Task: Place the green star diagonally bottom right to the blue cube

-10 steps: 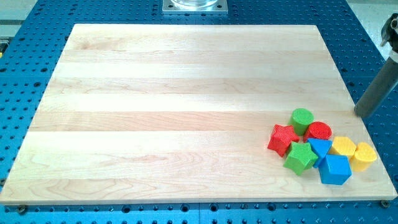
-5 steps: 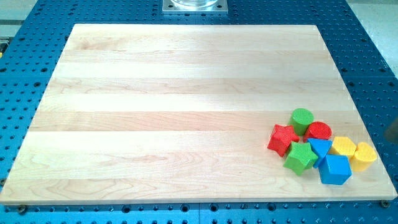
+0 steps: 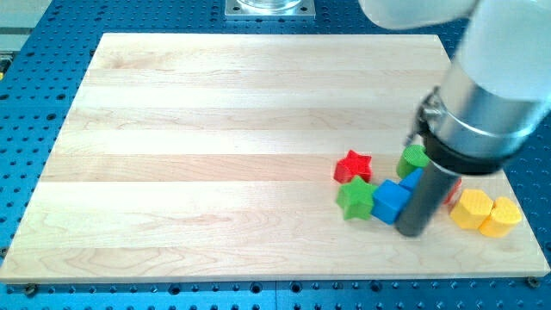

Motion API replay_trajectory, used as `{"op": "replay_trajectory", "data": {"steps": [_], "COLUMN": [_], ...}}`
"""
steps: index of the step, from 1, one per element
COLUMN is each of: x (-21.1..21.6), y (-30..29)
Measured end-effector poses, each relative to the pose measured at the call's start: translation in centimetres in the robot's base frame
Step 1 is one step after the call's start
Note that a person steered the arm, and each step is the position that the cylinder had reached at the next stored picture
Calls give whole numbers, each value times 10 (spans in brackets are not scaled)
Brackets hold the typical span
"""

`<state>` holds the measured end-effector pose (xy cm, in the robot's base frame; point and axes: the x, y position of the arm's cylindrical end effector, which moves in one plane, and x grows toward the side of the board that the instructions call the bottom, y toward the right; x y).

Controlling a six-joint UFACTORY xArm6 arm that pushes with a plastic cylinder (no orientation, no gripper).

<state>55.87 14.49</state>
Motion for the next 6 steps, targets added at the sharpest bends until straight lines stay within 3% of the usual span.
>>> {"op": "replay_trajectory", "data": {"steps": [2,6], "x": [-69,-98], "y": [-82,-79]}}
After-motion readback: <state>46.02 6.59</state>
